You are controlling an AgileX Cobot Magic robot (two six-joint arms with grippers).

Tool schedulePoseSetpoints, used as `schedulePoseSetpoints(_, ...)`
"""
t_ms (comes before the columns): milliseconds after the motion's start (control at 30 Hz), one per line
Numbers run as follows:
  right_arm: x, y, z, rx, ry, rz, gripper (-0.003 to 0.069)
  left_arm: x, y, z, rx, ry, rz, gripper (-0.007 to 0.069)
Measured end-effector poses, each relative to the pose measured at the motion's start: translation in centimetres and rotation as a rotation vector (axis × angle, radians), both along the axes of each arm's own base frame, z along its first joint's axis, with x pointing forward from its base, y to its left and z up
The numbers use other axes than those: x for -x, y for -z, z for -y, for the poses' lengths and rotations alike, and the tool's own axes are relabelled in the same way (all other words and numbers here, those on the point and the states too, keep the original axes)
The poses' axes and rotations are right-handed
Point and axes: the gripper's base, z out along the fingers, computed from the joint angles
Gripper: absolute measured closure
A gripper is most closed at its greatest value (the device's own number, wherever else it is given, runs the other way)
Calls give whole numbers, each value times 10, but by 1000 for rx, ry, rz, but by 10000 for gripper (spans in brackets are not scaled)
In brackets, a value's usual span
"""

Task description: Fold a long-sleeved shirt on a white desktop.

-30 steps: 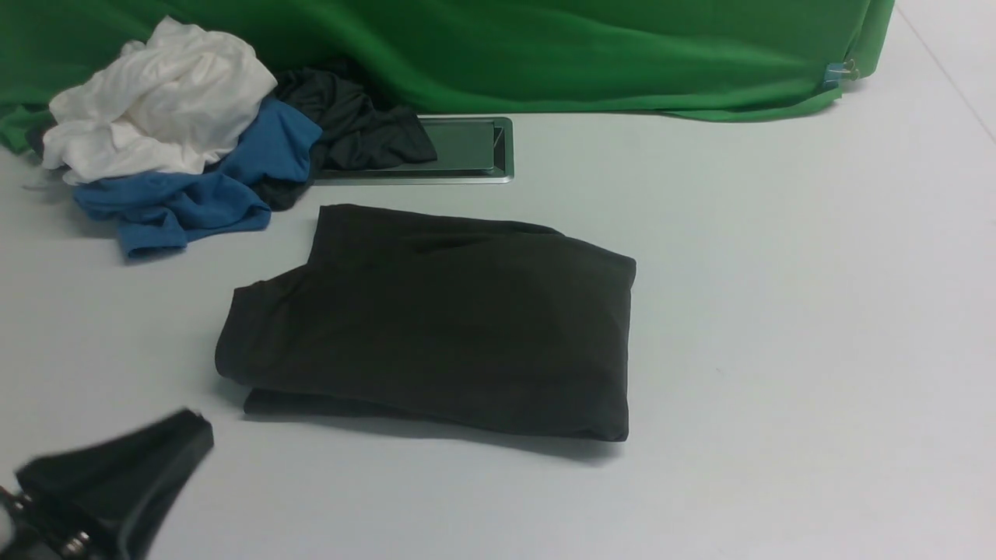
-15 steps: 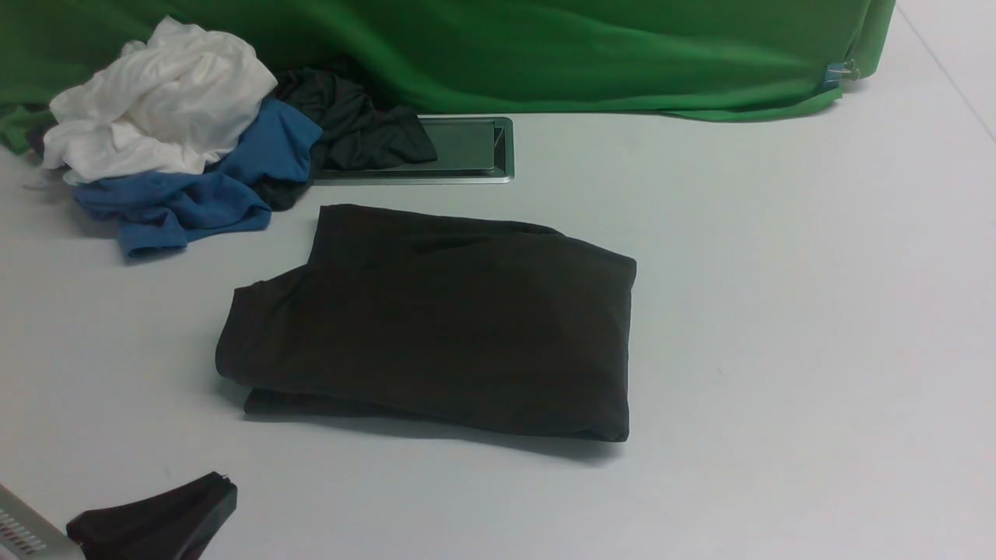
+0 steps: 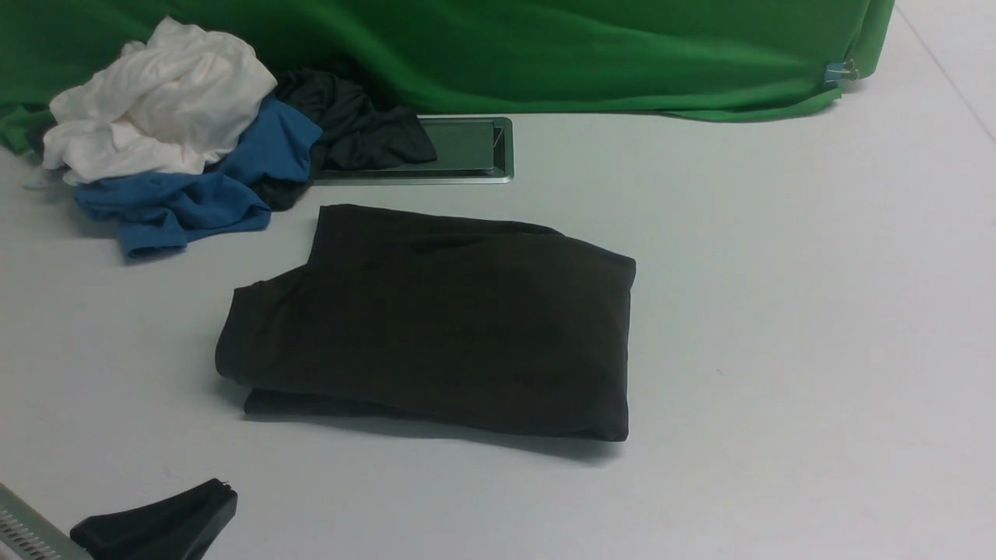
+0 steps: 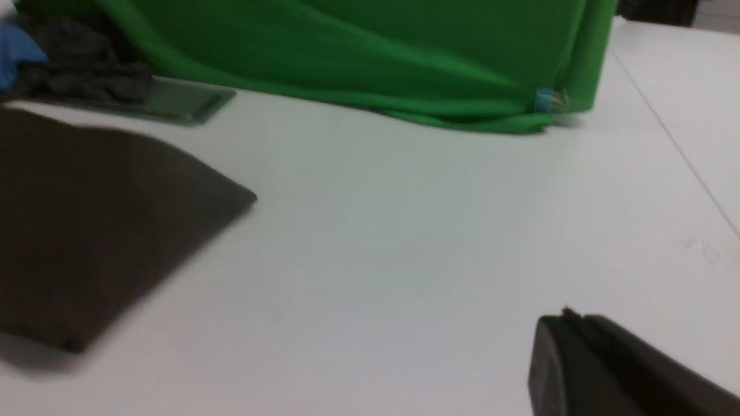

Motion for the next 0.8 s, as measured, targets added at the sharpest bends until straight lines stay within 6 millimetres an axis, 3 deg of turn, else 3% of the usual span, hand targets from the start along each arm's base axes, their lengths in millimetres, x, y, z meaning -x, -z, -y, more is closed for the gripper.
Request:
schedulePoseSetpoints(133, 4, 14, 1, -9, 15, 18, 631, 0, 0, 0, -1, 0, 0, 605)
schedulePoseSetpoints(800, 5, 11, 1, -33, 20, 49, 620, 0, 0, 0, -9, 2, 4, 605)
